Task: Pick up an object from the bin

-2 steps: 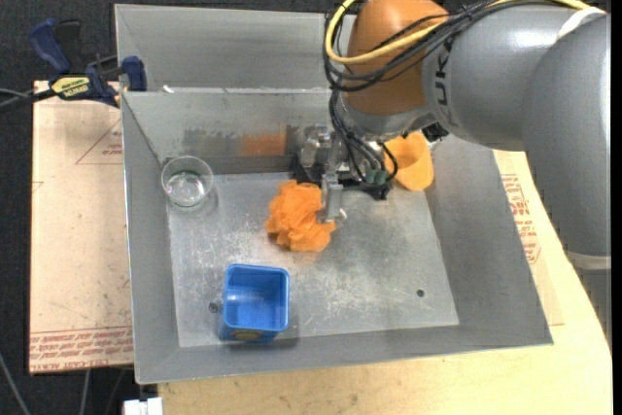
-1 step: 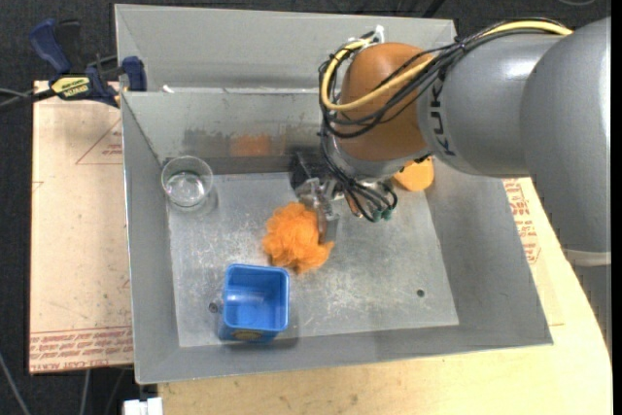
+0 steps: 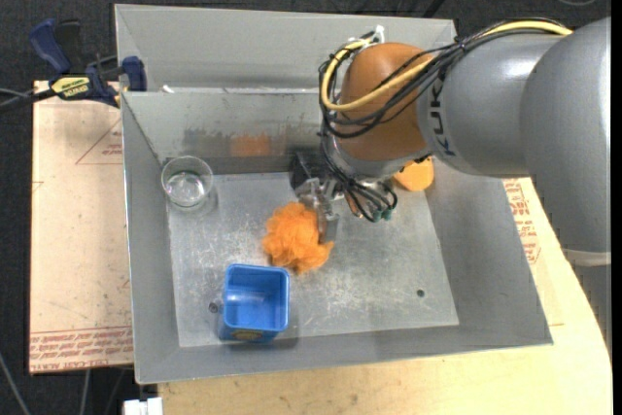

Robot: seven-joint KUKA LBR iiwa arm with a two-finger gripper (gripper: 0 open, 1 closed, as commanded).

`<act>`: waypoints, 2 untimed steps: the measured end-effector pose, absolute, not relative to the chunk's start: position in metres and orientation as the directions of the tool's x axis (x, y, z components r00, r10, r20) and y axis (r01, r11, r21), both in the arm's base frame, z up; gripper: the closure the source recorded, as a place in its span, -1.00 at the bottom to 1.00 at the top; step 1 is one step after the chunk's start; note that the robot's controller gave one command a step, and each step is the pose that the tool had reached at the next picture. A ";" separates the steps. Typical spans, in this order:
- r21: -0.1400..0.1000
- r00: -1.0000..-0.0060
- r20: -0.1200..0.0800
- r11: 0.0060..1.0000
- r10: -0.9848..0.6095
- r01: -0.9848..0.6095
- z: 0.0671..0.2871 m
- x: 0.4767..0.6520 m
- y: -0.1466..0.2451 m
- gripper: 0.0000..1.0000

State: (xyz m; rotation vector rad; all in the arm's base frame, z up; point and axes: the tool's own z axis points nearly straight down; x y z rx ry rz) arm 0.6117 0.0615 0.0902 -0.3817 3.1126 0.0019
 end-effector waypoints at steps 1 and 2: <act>0.003 -0.975 0.004 0.975 -0.222 -0.222 0.124 0.610 0.061 1.00; 0.000 -0.981 -0.009 0.981 -0.194 -0.194 0.161 0.608 0.087 1.00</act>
Offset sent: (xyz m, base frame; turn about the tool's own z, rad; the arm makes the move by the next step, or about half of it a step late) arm -0.0096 0.0517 0.0873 0.0614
